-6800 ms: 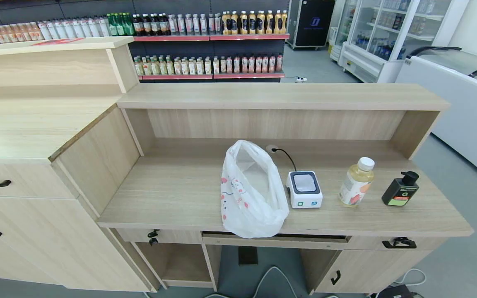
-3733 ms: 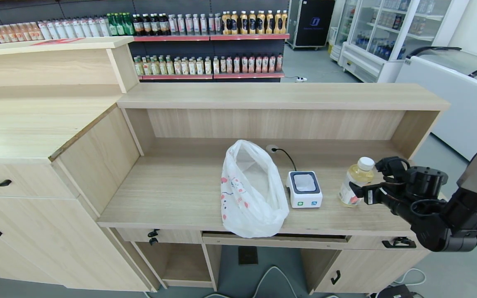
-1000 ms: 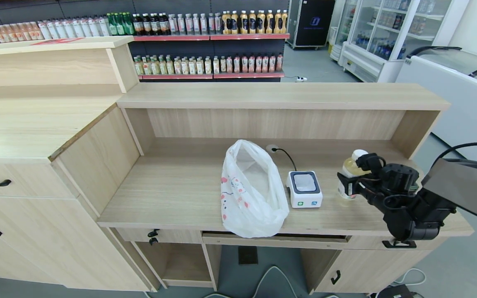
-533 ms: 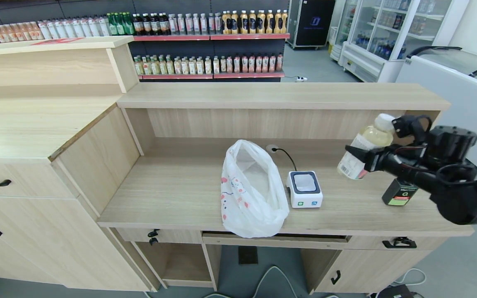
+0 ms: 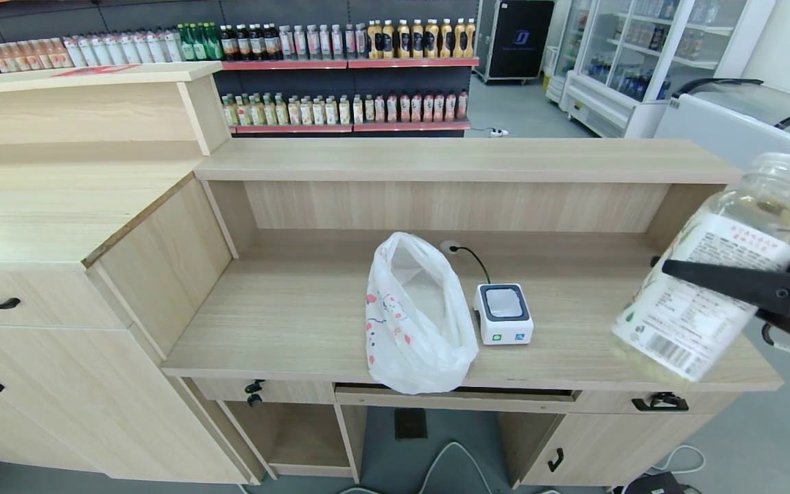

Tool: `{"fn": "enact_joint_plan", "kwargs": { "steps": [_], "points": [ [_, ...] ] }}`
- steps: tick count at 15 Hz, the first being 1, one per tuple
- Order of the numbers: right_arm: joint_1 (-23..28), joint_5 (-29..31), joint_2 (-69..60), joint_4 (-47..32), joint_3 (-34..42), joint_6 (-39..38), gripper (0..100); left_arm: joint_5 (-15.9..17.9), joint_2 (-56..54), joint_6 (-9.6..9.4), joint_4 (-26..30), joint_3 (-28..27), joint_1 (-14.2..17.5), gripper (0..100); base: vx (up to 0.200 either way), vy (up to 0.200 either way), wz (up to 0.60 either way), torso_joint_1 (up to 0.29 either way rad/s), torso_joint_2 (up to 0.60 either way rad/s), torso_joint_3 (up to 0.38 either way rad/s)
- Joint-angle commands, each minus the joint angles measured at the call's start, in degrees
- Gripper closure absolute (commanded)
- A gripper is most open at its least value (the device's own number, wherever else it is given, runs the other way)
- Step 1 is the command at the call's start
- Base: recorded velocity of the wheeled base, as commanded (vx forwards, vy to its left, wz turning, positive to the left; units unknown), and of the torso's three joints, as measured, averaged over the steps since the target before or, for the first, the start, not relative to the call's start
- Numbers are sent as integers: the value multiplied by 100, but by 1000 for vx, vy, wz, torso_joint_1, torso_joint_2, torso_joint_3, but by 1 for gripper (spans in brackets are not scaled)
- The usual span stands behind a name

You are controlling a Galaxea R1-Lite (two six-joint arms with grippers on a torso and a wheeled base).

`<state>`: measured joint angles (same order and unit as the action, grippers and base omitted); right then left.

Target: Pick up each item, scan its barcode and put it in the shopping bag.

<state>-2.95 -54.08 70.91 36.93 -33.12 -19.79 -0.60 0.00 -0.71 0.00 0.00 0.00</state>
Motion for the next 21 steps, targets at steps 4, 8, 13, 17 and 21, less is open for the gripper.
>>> {"fn": "enact_joint_plan", "kwargs": {
  "steps": [4, 8, 13, 17, 21],
  "points": [
    [-1182, -41, -877, -432, -116, -746, 100, -2, 0, 0, 0, 0, 0, 100, 0, 0, 0, 0, 0, 0],
    [-1577, -33, -860, -449, -335, -1168, 100, -2, 0, 0, 0, 0, 0, 100, 0, 0, 0, 0, 0, 0],
    [-1577, -24, -869, -792, -643, -1563, 100, -2, 0, 0, 0, 0, 0, 100, 0, 0, 0, 0, 0, 0],
    [-1568, 187, -877, -889, -634, -1563, 100, -2, 0, 0, 0, 0, 0, 100, 0, 0, 0, 0, 0, 0],
    [-1964, 1294, -930, -1522, -871, -1563, 100, -2, 0, 0, 0, 0, 0, 100, 0, 0, 0, 0, 0, 0]
  ]
}}
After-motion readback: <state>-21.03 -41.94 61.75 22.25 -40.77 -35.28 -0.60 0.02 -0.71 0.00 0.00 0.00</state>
